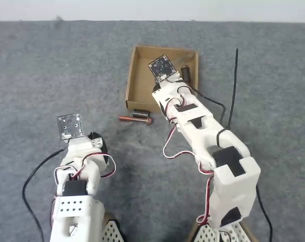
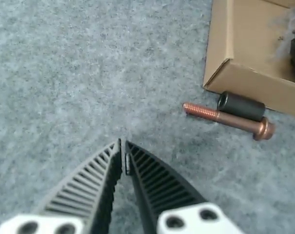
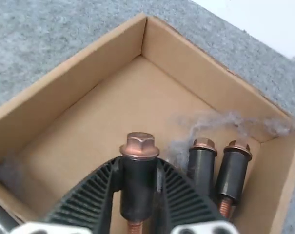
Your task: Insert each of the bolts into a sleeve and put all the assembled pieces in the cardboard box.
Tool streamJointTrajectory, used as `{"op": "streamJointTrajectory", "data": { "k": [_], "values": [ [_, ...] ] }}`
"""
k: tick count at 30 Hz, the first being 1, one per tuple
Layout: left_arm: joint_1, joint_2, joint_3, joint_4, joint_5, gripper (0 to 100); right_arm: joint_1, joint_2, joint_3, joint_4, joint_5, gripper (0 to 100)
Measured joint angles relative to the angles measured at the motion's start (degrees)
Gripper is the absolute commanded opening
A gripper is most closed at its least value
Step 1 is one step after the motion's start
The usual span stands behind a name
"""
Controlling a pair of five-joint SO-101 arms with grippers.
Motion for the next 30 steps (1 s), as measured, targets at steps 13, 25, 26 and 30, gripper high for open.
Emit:
{"op": "streamJointTrajectory", "data": {
  "k": [13, 25, 26, 30],
  "values": [
    [0.0, 0.0, 0.0, -1.1, 0.0, 1, 0.0, -0.2, -1.1, -0.1, 0.0, 0.6],
    [0.0, 0.0, 0.0, -1.3, 0.0, 1, -3.6, -7.3, 5.0, -0.1, 0.0, 0.6],
    [0.0, 0.0, 0.0, -1.3, 0.0, 1, -4.3, -8.8, 6.6, -0.1, 0.0, 0.6],
    [0.0, 0.0, 0.0, -1.3, 0.0, 1, -8.1, -14.9, 13.5, -0.1, 0.0, 0.6]
  ]
}}
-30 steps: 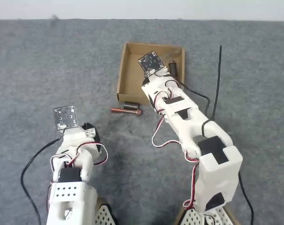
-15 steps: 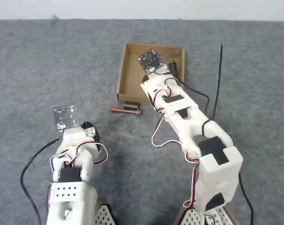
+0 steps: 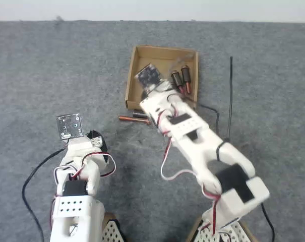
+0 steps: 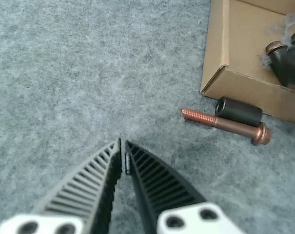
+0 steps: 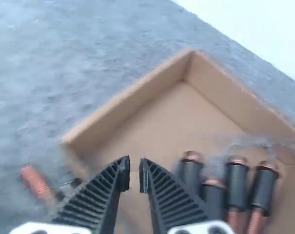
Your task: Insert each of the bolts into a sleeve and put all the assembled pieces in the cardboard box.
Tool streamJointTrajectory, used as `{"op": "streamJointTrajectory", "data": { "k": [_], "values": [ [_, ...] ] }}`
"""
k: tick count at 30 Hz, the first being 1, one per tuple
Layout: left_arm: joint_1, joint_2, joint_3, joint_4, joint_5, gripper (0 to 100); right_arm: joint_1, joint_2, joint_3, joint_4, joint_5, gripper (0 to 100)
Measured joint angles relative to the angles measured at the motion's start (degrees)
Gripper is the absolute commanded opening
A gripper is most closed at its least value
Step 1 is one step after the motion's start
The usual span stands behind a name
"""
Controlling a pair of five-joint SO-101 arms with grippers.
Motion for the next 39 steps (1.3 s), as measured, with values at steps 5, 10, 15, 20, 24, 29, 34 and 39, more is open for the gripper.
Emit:
{"op": "streamJointTrajectory", "data": {
  "k": [5, 10, 15, 20, 24, 29, 34, 39],
  "values": [
    [0.0, 0.0, 0.0, 0.0, 0.0, 1, -3.9, -5.9, 6.6, 0.0, 0.0, 0.6],
    [0.0, 0.0, 0.0, 0.0, 0.0, 1, -5.8, -7.1, 9.3, 0.0, 0.0, 0.6],
    [0.0, 0.0, 0.0, 0.0, 0.0, 1, -5.7, -7.1, 9.3, 0.0, 0.0, 0.7],
    [0.0, 0.0, 0.0, 0.0, 0.0, 1, -5.8, -5.5, 9.1, 0.0, 3.3, 8.2],
    [0.0, 0.0, 0.0, 0.0, 0.0, 1, -5.8, 0.9, 7.2, 0.0, 6.2, 8.2],
    [0.0, 0.0, 0.0, 0.0, 0.0, 1, -5.6, 5.9, 2.1, 0.0, 7.8, 7.4],
    [0.0, 0.0, 0.0, 0.0, 0.0, 1, -4.7, 9.2, -2.1, 1.1, 9.6, 7.4],
    [0.0, 0.0, 0.0, 0.0, 0.0, 1, -4.3, 12.2, -8.2, 8.3, 13.2, 7.4]
  ]
}}
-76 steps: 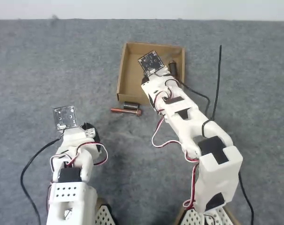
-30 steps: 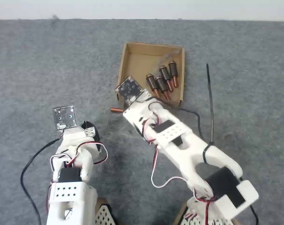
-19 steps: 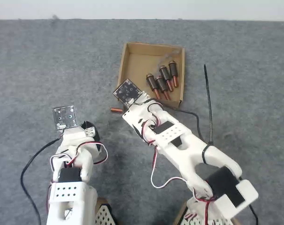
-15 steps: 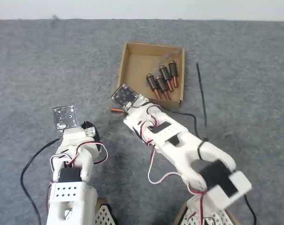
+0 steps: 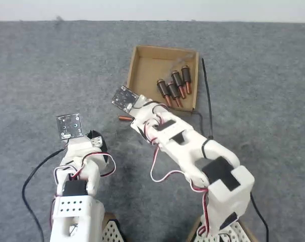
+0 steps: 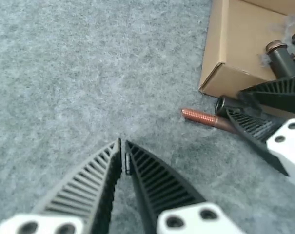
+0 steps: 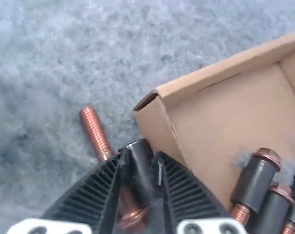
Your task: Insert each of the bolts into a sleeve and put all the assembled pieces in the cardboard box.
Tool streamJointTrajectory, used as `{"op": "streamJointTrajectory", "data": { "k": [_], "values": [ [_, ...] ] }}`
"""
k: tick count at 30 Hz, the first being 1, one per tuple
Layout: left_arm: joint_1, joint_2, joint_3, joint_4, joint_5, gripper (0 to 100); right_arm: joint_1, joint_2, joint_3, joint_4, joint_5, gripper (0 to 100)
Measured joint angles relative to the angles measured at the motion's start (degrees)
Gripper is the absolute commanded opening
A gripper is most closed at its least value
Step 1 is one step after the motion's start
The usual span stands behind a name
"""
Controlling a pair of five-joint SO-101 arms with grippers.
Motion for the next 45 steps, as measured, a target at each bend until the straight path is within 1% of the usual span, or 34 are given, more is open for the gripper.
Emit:
{"op": "streamJointTrajectory", "data": {
  "k": [9, 13, 15, 18, 23, 28, 31, 36, 38, 41, 45],
  "values": [
    [0.0, 0.0, 0.0, 0.0, 0.0, 1, 0.2, 5.5, -10.8, 11.2, 0.9, 8.0],
    [0.0, 0.0, 0.0, 0.0, 0.0, 1, 0.2, 6.9, -14.8, 16.9, 3.3, 17.3],
    [0.0, 0.0, 0.0, 0.0, 0.0, 1, 0.1, 7.5, -16.4, 20.1, 3.9, 19.5],
    [0.0, 0.0, 0.0, 0.0, 0.0, 1, 0.0, 8.2, -19.3, 25.3, 4.0, 19.5],
    [0.0, 0.0, 0.0, 0.0, 0.0, 1, 0.0, 10.6, -23.5, 30.9, 4.2, 19.4],
    [0.0, 0.0, 0.0, 0.0, 0.0, 1, 0.4, 14.8, -30.6, 40.5, 4.3, 19.4],
    [0.0, 0.0, 0.0, 0.0, 0.0, 1, 0.4, 16.9, -34.5, 44.0, 4.2, 16.5],
    [0.0, 0.0, 0.0, 0.0, 0.0, 1, 0.5, 19.3, -38.5, 45.5, 4.1, 0.0],
    [0.0, 0.0, 0.0, 0.0, 0.0, 1, 1.1, 19.4, -39.2, 45.2, 4.2, 2.2],
    [0.0, 0.0, 0.0, 0.0, 0.0, 1, 1.5, 19.5, -39.6, 45.5, 4.1, 0.3],
    [0.0, 0.0, 0.0, 0.0, 0.0, 1, 1.6, 19.6, -40.1, 47.6, 4.1, 0.6]
  ]
}}
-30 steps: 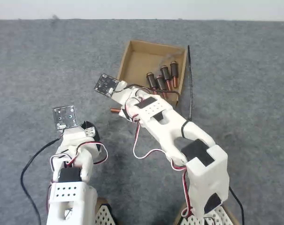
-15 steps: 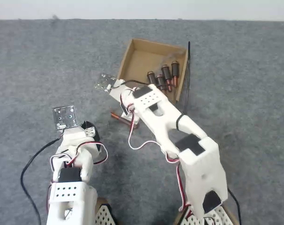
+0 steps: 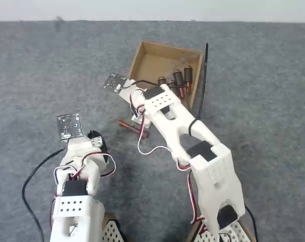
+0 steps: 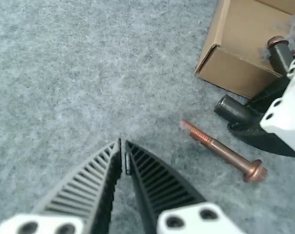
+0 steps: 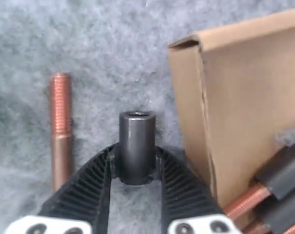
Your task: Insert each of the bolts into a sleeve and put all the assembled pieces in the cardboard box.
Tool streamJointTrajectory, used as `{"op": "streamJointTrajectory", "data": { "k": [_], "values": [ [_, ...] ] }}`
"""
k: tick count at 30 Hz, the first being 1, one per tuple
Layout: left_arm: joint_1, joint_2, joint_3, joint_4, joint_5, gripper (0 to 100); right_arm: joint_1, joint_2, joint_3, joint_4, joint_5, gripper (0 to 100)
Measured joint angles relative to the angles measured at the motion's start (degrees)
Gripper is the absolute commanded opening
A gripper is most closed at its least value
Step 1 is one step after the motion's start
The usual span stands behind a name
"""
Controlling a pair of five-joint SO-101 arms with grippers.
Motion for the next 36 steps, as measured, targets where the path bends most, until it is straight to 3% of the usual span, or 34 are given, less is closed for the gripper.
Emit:
{"op": "streamJointTrajectory", "data": {
  "k": [27, 36],
  "values": [
    [0.0, 0.0, 0.0, 0.0, 0.0, 1, 8.0, -15.8, 1.3, 42.4, 0.0, 0.6],
    [0.0, 0.0, 0.0, 0.0, 0.0, 1, 7.9, -31.3, 19.7, 39.8, 4.4, 0.6]
  ]
}}
